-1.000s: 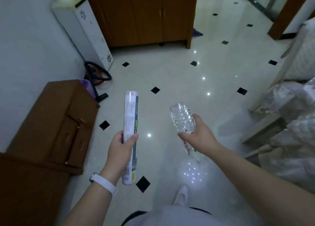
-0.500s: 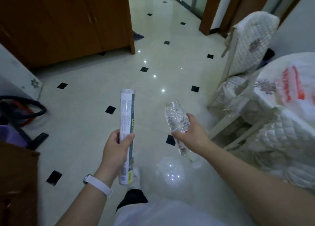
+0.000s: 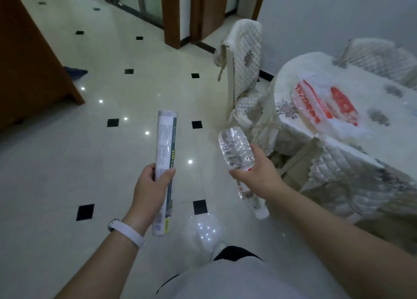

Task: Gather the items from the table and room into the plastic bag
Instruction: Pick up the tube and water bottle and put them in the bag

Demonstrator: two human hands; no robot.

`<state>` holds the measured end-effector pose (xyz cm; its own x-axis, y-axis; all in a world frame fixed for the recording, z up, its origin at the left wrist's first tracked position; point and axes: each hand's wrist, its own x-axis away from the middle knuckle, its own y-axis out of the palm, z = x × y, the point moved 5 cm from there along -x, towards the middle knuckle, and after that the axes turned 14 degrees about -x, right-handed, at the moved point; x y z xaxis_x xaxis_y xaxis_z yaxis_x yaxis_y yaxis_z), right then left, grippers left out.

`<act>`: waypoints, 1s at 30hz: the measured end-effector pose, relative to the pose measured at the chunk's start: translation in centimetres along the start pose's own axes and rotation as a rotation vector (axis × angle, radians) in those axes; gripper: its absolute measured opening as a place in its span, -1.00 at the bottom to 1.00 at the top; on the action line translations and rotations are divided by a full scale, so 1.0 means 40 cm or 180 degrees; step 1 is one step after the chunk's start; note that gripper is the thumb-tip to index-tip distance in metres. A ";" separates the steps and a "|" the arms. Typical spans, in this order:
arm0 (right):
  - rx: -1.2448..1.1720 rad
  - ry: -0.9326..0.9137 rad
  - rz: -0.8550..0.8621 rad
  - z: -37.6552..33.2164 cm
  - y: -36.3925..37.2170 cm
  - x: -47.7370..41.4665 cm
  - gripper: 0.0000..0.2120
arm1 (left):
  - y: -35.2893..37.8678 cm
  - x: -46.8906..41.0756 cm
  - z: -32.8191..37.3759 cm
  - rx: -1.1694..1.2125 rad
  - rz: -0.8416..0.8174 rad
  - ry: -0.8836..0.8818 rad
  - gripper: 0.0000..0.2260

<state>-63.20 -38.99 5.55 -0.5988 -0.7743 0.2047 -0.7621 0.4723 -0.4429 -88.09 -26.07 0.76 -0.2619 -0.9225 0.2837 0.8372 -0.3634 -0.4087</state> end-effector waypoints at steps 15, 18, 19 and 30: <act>-0.0788 0.0510 0.0739 0.067 -0.119 -0.530 -0.36 | 0.256 -0.476 0.290 -0.0548 -0.0523 0.0358 -0.80; -0.0823 0.0409 0.0704 0.037 -0.169 -0.648 -0.21 | 0.299 -0.578 0.385 -0.0627 -0.0487 0.0525 -0.80; -0.0862 0.0370 0.0776 0.028 -0.194 -0.677 -0.21 | 0.321 -0.608 0.413 -0.0633 -0.0495 0.0579 -0.78; -0.0961 0.0780 0.1856 0.107 -0.415 -0.804 -0.35 | 0.638 -0.853 0.591 -0.0849 -0.1515 0.0893 -0.78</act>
<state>-30.22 -23.73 2.59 -0.9420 -0.2586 0.2140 -0.3136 0.9055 -0.2859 -46.43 -0.80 1.15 -0.7243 -0.6369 0.2639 0.4579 -0.7306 -0.5065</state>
